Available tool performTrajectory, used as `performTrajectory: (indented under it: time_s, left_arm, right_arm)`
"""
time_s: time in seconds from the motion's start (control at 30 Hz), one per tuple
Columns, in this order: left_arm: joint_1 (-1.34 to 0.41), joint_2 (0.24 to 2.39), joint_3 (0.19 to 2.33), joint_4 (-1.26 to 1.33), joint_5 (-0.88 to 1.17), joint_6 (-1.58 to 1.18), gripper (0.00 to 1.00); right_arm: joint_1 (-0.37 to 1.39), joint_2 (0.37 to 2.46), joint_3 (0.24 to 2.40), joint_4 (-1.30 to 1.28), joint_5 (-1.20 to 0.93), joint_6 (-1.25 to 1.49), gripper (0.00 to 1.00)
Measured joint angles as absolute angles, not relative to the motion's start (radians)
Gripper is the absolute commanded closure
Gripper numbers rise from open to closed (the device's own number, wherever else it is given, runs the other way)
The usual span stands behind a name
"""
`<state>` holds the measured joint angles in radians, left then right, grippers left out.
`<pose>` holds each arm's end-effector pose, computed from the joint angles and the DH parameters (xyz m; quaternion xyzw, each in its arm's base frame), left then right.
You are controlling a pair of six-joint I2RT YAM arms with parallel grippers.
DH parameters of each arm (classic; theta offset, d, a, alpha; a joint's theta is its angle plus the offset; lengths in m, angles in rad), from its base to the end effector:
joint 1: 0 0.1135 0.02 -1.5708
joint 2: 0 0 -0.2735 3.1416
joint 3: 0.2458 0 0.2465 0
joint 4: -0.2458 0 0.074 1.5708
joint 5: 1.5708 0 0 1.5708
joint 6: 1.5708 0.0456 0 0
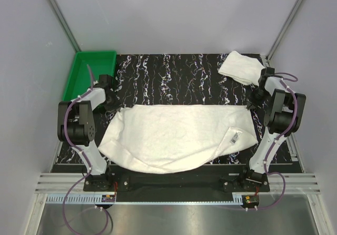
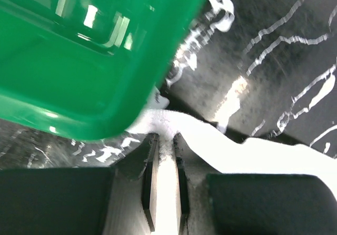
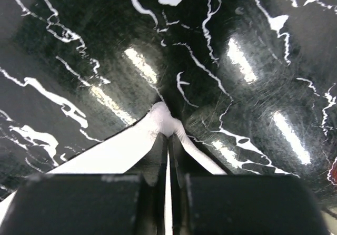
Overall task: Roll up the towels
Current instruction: Flatten the towel
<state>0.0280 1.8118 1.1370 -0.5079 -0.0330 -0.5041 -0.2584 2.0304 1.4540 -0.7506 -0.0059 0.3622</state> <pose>0.3545 0.0114 0.1659 -0.2610 0.9457 -0.0297 0.1912 0.3900 -0.1028 0.1625 0.3027 0.9453 0.0092 0.1213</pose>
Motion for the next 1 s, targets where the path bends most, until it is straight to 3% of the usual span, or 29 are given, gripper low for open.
performTrajectory:
  time_s: [0.23, 0.8, 1.0]
  left_arm:
    - [-0.075, 1.674, 1.143, -0.596, -0.053, -0.496, 1.00]
    - [-0.124, 0.886, 1.227, -0.789, 0.015, -0.414, 1.00]
    - [-0.124, 0.704, 1.318, -0.899, 0.083, -0.388, 1.00]
  right_arm:
    - [-0.258, 1.925, 1.465, -0.796, -0.033, 0.370, 1.00]
    - [-0.258, 1.077, 1.623, -1.001, -0.091, 0.469, 1.00]
    - [-0.258, 0.928, 1.732, -1.153, -0.052, 0.468, 1.00]
